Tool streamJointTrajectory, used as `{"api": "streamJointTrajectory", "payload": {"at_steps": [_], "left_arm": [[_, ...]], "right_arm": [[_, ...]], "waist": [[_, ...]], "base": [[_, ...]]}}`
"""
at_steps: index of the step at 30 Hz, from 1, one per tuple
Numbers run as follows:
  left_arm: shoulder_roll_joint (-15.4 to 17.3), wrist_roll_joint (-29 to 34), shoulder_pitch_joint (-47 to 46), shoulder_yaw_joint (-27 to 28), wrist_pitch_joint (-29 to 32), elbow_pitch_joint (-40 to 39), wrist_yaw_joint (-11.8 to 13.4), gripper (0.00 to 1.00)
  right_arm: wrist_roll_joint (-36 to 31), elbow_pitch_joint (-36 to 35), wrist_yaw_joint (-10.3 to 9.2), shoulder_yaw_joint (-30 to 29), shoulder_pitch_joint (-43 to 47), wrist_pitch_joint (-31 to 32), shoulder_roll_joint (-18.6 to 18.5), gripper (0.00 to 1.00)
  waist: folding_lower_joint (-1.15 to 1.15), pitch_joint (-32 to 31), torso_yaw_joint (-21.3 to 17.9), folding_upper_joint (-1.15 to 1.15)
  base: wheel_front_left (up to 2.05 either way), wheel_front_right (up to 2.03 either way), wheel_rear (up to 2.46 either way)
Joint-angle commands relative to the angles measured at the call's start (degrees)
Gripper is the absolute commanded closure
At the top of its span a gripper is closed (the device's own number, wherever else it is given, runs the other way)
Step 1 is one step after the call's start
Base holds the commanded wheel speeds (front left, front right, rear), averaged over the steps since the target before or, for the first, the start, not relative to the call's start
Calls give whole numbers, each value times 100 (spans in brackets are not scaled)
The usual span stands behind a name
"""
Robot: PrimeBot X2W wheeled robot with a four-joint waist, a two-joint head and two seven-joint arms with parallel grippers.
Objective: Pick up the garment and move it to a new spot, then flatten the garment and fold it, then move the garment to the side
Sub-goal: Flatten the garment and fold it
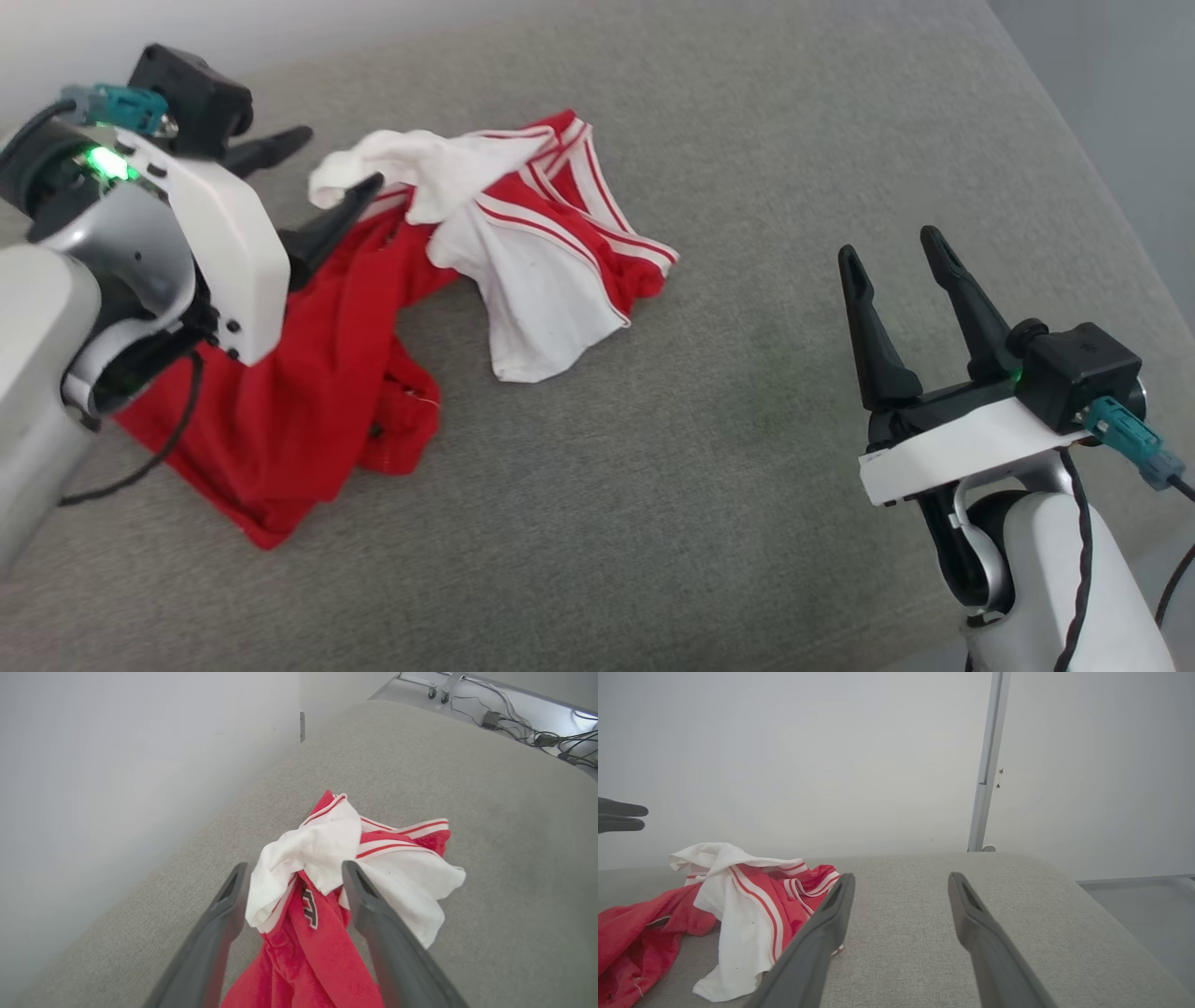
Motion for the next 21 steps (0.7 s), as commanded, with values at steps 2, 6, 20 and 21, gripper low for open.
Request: {"api": "streamJointTrajectory", "payload": {"at_steps": [2,6,20,21], "left_arm": [[89,-49,-317,-232,73,239,-5,0],[195,-11,-682,-602,99,510,-5,0],[95,-286,-1390,-1267,405,1429,-4,100],[71,-312,-1415,-1285,432,1485,-4,100]], "right_arm": [[101,33,-4,39,-9,-79,48,0],[169,70,-4,50,-48,-179,62,0],[342,198,-4,43,-123,-399,64,0],[341,206,-4,36,-133,-414,63,0]], "waist": [[0,264,-237,0],[0,431,-360,0],[0,717,-399,0],[0,724,-384,0]], "base": [[0,0,0],[0,0,0],[0,0,0],[0,0,0]]}}
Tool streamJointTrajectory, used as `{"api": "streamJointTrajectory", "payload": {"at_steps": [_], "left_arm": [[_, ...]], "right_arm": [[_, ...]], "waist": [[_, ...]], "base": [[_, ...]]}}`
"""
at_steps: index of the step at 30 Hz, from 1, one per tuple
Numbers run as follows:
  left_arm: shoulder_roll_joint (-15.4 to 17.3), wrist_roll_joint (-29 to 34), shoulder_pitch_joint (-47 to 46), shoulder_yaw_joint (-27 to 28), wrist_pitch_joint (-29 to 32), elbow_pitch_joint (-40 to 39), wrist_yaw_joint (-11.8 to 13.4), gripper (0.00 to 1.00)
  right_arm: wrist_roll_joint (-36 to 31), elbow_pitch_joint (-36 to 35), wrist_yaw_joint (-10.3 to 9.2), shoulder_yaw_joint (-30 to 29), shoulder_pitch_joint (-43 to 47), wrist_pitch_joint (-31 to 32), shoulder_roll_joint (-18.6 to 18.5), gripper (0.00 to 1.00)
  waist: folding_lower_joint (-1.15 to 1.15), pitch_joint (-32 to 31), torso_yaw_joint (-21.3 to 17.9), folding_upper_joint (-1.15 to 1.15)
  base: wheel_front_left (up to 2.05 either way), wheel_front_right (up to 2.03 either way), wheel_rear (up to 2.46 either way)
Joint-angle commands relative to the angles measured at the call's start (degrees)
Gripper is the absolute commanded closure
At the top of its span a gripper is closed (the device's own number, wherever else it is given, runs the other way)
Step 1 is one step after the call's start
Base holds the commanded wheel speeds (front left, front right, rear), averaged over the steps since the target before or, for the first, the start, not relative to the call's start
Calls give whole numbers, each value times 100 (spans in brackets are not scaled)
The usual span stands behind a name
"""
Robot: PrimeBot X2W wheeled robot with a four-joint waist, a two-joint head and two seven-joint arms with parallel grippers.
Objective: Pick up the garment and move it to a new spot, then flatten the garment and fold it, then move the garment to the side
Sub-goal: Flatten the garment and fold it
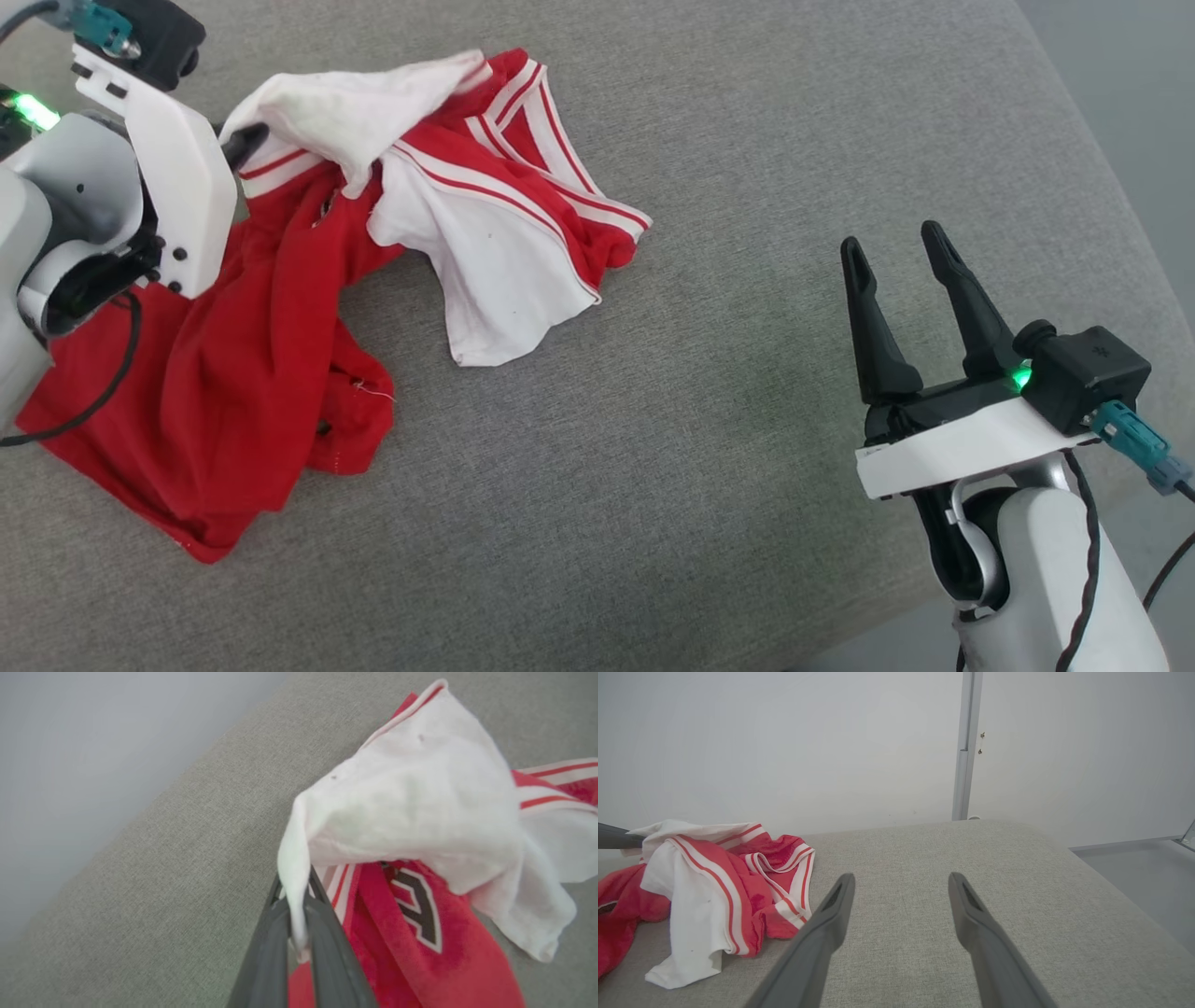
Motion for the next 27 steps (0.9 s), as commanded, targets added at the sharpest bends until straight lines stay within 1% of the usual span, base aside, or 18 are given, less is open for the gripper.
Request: {"api": "streamJointTrajectory", "payload": {"at_steps": [1,6,10,14,18,23,24,25,27], "left_arm": [[-51,-86,-70,17,10,61,-3,100],[-137,-283,-212,161,-73,231,20,100],[-165,-534,-194,380,-104,289,239,100],[-4,-750,1,548,-117,272,516,100],[243,-958,304,689,-186,240,756,100],[551,-1326,942,765,-196,214,1035,100],[570,-1381,1070,783,-202,192,1082,100],[648,-1569,1389,769,-167,137,1183,100],[694,-1724,1694,765,-158,54,1278,100]], "right_arm": [[16,12,-4,-2,-74,-50,12,0],[-42,47,-4,-23,-100,-41,13,0],[-79,43,-4,-88,-72,7,11,0],[-124,40,-4,-153,-45,95,11,0],[-141,10,-4,-182,-21,194,11,0],[-193,-26,-4,-212,17,340,12,0],[-206,-40,-4,-239,21,375,9,0],[-243,-67,-4,-261,55,425,9,0],[-242,-96,-4,-293,79,475,10,0]], "waist": [[0,9,25,0],[0,10,124,0],[0,-40,251,0],[0,-97,405,0],[0,-149,554,0],[0,-226,706,0],[0,-247,739,0],[0,-293,784,0],[0,-341,825,0]], "base": [[0,0,0],[0,0,0],[0,0,0],[0,0,0],[0,0,0],[0,0,0],[0,0,0],[0,0,0],[0,0,0]]}}
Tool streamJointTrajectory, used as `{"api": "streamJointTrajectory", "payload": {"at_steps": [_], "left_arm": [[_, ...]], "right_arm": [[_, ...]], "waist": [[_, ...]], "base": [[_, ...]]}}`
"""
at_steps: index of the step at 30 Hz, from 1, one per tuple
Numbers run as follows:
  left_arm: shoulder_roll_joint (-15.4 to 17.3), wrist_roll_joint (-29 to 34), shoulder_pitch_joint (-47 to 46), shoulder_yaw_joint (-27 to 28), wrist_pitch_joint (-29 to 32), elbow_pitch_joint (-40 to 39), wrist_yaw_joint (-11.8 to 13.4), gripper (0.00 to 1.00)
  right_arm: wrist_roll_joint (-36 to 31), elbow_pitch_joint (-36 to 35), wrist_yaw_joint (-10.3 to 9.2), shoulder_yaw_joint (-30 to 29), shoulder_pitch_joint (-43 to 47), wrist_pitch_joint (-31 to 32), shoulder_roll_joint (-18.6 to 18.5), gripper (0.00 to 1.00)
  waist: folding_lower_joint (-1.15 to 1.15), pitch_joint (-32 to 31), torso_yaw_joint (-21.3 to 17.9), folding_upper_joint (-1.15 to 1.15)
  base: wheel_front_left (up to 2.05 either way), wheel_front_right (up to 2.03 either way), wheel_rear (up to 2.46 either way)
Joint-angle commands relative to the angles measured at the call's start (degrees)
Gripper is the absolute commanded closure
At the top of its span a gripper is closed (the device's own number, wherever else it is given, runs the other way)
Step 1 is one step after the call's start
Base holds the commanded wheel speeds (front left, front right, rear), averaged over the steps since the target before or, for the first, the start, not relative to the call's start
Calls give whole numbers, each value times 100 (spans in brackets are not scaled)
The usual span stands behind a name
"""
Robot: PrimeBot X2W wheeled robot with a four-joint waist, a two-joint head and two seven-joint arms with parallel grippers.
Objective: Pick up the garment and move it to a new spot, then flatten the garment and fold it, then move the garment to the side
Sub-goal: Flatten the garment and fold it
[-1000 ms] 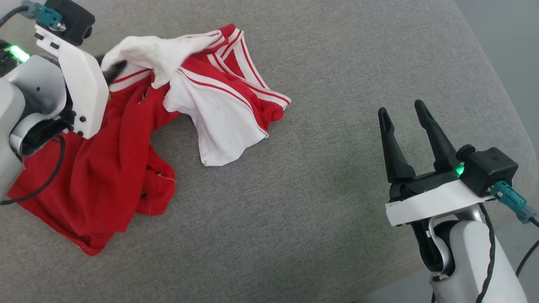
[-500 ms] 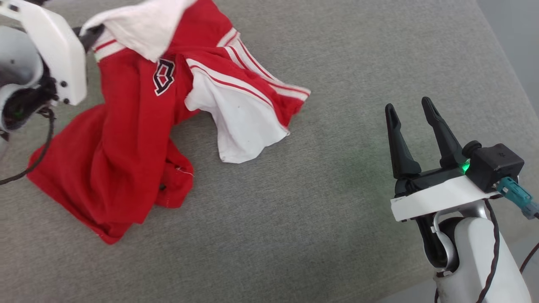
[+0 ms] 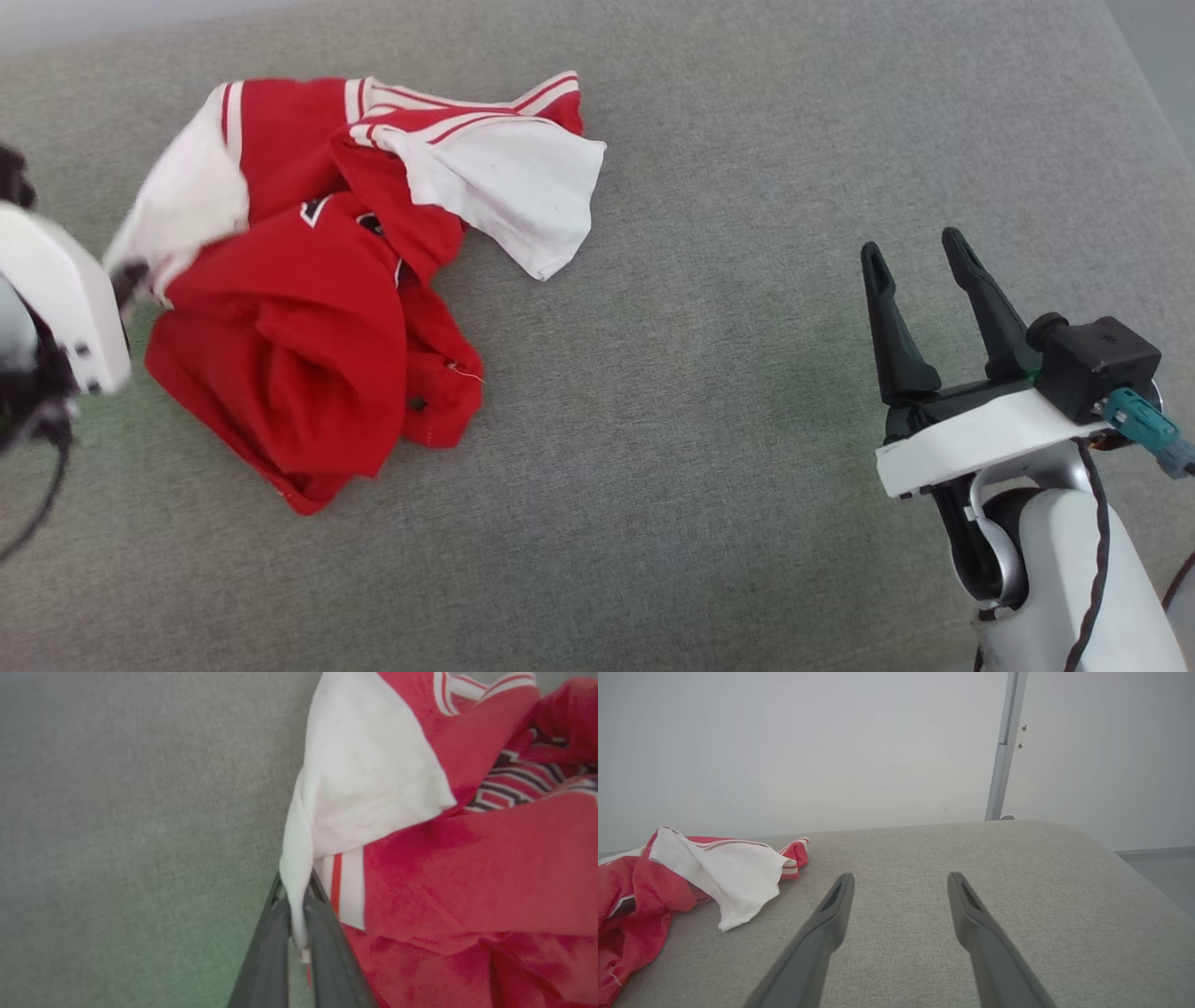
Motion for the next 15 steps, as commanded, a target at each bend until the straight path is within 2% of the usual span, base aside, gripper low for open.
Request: {"api": "streamJointTrajectory", "payload": {"at_steps": [1,8,13,14,15], "left_arm": [[47,-89,247,-20,9,-85,51,100],[92,-445,1071,-155,42,-485,239,100],[149,-573,1279,-143,-4,-748,308,100],[164,-603,1269,-103,-29,-781,313,89],[197,-606,1253,-77,-49,-807,317,67]], "right_arm": [[-15,-51,-4,-29,58,44,4,0],[-65,-164,-4,-121,168,217,4,0],[-91,-274,-4,-140,220,328,5,0],[-99,-290,-4,-136,216,353,5,0],[-105,-309,-4,-121,209,371,5,0]], "waist": [[0,-64,54,0],[0,-223,182,0],[0,-297,301,0],[0,-308,325,0],[0,-322,344,0]], "base": [[0,0,0],[0,0,0],[0,0,0],[0,0,0],[0,0,0]]}}
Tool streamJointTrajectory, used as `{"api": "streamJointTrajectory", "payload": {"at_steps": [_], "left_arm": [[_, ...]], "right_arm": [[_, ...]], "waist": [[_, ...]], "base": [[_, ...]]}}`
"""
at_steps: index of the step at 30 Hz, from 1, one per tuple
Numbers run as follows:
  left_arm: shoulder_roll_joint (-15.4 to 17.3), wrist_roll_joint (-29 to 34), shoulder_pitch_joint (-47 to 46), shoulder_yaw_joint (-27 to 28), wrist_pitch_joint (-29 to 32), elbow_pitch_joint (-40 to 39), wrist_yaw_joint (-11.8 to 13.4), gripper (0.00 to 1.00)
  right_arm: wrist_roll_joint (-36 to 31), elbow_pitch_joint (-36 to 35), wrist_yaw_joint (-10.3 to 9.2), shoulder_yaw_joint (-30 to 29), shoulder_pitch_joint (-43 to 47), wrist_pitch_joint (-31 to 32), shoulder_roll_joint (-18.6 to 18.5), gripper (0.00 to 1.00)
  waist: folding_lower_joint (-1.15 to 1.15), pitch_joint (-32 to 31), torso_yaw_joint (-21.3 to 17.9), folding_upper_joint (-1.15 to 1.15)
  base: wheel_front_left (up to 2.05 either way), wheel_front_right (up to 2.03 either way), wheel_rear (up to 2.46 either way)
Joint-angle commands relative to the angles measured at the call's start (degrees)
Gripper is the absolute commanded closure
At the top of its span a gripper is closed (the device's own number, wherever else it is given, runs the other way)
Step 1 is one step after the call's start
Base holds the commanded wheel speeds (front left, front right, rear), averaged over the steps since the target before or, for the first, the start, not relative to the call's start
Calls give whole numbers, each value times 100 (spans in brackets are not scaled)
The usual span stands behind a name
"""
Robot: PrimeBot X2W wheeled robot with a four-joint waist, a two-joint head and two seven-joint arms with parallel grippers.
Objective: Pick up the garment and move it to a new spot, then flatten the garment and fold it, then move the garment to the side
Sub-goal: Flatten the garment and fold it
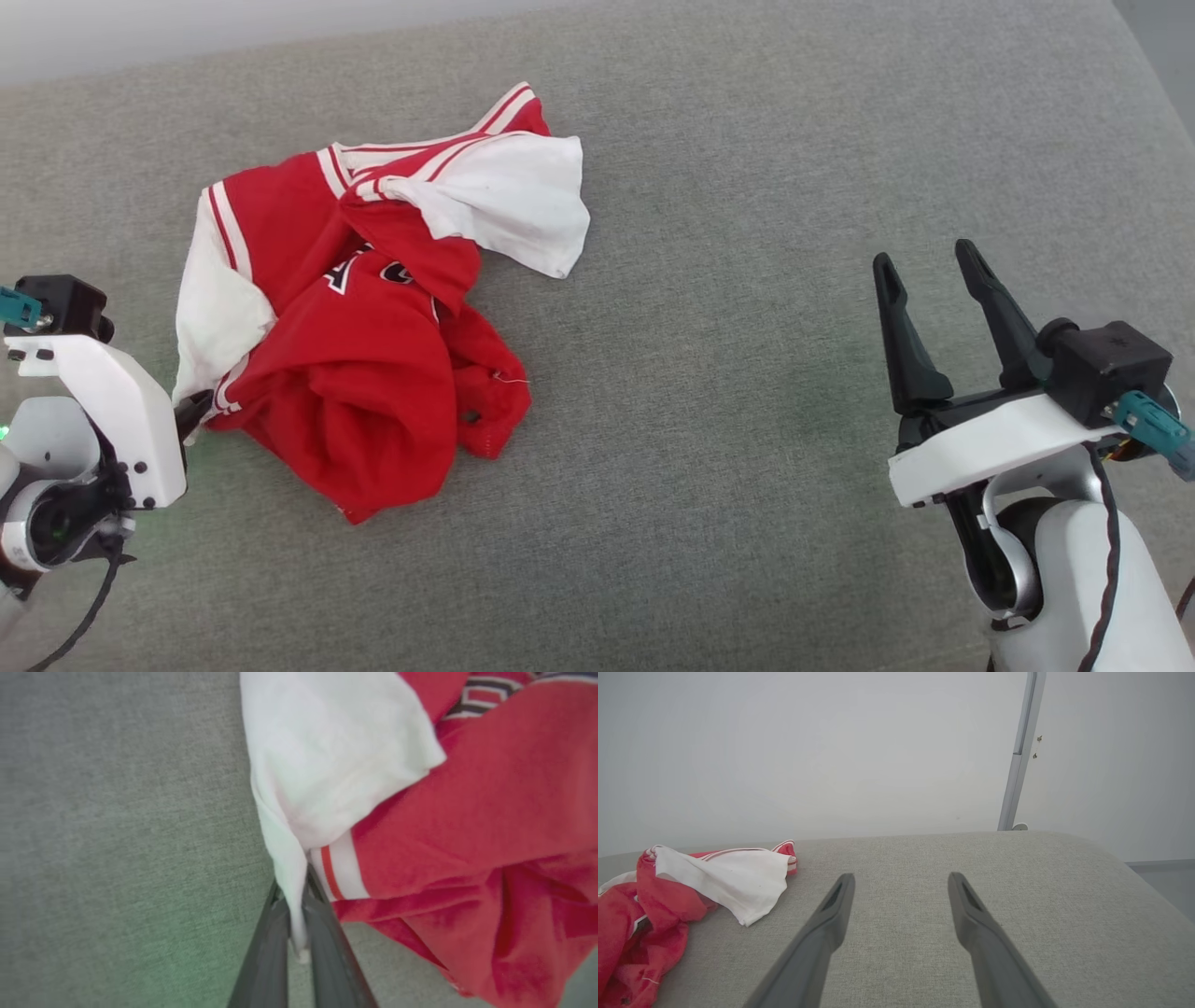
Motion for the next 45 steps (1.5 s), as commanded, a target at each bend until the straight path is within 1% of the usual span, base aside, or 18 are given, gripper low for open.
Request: {"api": "streamJointTrajectory", "payload": {"at_steps": [1,2,9,11,14,18,21,25,28,32,34,36,37,38,39,40,43,45], "left_arm": [[60,-58,42,27,-34,-5,33,50],[81,-87,-9,70,-36,-31,52,0],[298,86,-477,159,306,-221,138,0],[312,195,-684,131,418,-259,104,0],[218,367,-958,66,608,-250,46,0],[-7,478,-1279,-1,787,-179,-38,0],[-182,546,-1439,-88,946,-157,-30,0],[-358,598,-1576,-179,1148,-152,55,0],[-424,659,-1650,-237,1240,-193,111,0],[-402,848,-1684,-377,1341,-188,194,0],[-376,1033,-1698,-483,1330,-125,189,0],[-392,1078,-1699,-492,1299,-60,224,0],[-421,1098,-1680,-524,1302,-11,199,0],[-442,1107,-1664,-541,1308,40,176,7],[-451,1127,-1666,-543,1283,97,158,85],[-448,1147,-1671,-550,1274,153,148,100],[-472,1014,-1683,-494,1242,220,116,100],[-463,976,-1689,-430,1204,235,136,100]], "right_arm": [[10,-33,-4,12,28,9,3,0],[19,-51,-4,13,23,24,4,0],[-13,-113,-4,49,-43,118,3,0],[-1,-128,-4,54,-61,139,4,0],[-3,-151,-4,67,-95,146,4,0],[3,-192,-4,79,-157,134,4,0],[-21,-214,-4,58,-156,138,4,0],[-42,-245,-4,49,-167,148,4,0],[-29,-263,-4,48,-165,151,4,0],[-6,-260,-4,50,-136,145,4,0],[-1,-257,-4,52,-127,136,4,0],[2,-252,-4,53,-125,131,4,0],[2,-246,-4,57,-127,127,4,0],[3,-242,-4,58,-127,127,4,0],[1,-241,-4,61,-130,124,4,0],[-2,-240,-4,62,-132,121,4,0],[-34,-241,-4,45,-110,120,4,0],[-56,-241,-4,30,-82,126,3,0]], "waist": [[0,-19,25,0],[0,-33,44,0],[0,-112,135,0],[0,-109,140,0],[0,-70,129,0],[0,22,96,0],[0,76,78,0],[0,126,48,0],[0,158,27,0],[0,192,8,0],[0,205,0,0],[0,212,-2,0],[0,216,-5,0],[0,222,-7,0],[0,226,-9,0],[0,227,-11,0],[0,215,3,0],[0,199,25,0]], "base": [[0,0,0],[0,0,0],[0,0,0],[0,0,0],[0,0,0],[0,0,0],[0,0,0],[0,0,0],[0,0,0],[0,0,0],[0,0,0],[0,0,0],[0,0,0],[0,0,0],[0,0,0],[0,0,0],[0,0,0],[0,0,0]]}}
